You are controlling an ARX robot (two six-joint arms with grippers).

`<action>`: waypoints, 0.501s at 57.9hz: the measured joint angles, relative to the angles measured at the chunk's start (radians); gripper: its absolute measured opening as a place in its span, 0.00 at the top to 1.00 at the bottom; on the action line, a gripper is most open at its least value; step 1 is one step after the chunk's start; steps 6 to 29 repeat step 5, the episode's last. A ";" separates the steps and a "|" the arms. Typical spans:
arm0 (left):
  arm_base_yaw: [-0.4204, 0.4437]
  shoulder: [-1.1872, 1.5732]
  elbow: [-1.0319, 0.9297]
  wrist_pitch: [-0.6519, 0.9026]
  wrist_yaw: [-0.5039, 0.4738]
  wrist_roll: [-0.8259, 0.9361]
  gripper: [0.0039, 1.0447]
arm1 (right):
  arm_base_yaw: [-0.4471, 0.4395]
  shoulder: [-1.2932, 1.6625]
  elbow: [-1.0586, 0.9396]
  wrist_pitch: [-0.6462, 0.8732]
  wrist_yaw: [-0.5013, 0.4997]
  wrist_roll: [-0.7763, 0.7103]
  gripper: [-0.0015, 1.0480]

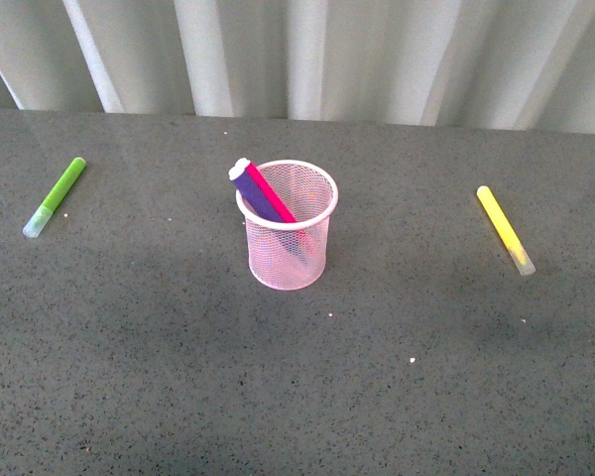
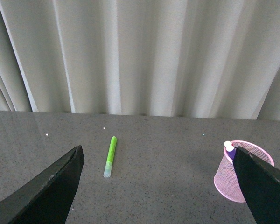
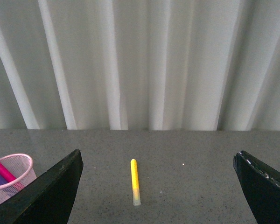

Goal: Insert purple and pink pens into pink cup

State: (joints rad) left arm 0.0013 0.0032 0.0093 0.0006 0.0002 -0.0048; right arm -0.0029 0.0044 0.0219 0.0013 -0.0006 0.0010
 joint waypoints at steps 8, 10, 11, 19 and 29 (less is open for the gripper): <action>0.000 0.000 0.000 0.000 0.000 0.000 0.06 | 0.000 0.000 0.000 0.000 0.000 0.000 0.07; 0.000 0.000 0.000 0.000 0.000 0.000 0.06 | 0.000 0.000 0.000 0.000 0.000 0.000 0.07; 0.000 0.000 0.000 0.000 0.000 0.000 0.06 | 0.000 0.000 0.000 0.000 0.000 0.000 0.07; 0.000 0.000 0.000 0.000 0.000 0.000 0.06 | 0.000 0.000 0.000 0.000 0.000 0.000 0.07; 0.000 0.000 0.000 0.000 0.000 0.000 0.06 | 0.000 0.000 0.000 0.000 0.000 0.000 0.07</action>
